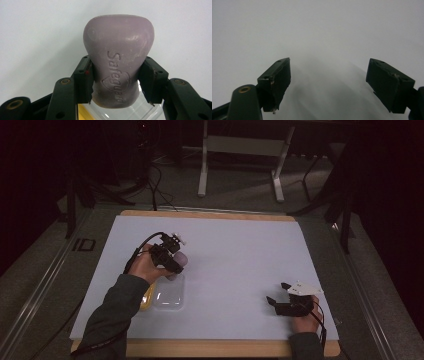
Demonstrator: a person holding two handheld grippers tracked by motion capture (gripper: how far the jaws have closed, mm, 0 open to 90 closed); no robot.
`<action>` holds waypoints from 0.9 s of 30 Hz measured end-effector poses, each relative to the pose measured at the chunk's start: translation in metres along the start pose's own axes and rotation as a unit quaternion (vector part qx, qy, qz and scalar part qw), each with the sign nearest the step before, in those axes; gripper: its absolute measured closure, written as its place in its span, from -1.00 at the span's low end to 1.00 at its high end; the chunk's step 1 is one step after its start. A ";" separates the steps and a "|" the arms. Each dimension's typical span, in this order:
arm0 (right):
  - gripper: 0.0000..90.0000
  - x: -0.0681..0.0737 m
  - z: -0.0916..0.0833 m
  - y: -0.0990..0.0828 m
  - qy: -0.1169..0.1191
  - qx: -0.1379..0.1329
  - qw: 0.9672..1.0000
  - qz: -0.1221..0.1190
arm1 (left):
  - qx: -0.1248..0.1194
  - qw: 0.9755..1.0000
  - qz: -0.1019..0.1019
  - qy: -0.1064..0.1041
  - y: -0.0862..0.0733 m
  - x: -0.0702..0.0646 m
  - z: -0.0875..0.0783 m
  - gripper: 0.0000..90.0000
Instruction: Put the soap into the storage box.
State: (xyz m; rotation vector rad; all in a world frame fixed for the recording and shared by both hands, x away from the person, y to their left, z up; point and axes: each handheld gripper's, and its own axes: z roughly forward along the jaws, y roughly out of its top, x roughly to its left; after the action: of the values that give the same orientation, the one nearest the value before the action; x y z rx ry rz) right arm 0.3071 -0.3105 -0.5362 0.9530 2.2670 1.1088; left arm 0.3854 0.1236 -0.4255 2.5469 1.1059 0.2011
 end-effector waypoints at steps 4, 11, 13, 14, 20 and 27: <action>-0.57 0.000 0.000 0.000 0.000 0.000 1.000 -0.001 | 0.000 1.000 0.000 0.000 -0.003 0.001 -0.003 0.11; -0.57 0.000 0.000 0.000 -0.002 0.000 1.000 -0.002 | 0.003 1.000 -0.002 0.002 -0.008 0.002 -0.005 0.11; -0.57 0.000 0.000 0.000 -0.002 0.000 1.000 -0.002 | 0.002 1.000 -0.004 0.002 -0.009 0.002 -0.005 0.11; -0.57 0.000 0.000 0.000 -0.002 0.000 1.000 -0.002 | 0.002 1.000 -0.005 0.003 -0.011 0.002 -0.006 0.11; -0.57 0.001 0.000 0.000 -0.003 0.000 1.000 -0.003 | 0.004 1.000 -0.003 0.008 -0.016 0.002 -0.009 0.11; -0.57 0.001 0.000 0.000 -0.003 0.000 1.000 -0.003 | 0.005 1.000 -0.004 0.015 -0.023 0.004 -0.015 0.11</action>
State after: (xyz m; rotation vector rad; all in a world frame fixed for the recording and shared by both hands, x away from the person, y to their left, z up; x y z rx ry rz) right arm 0.3065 -0.3099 -0.5363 0.9471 2.2633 1.1012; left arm 0.3686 0.1448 -0.4201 2.5558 1.1309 0.2325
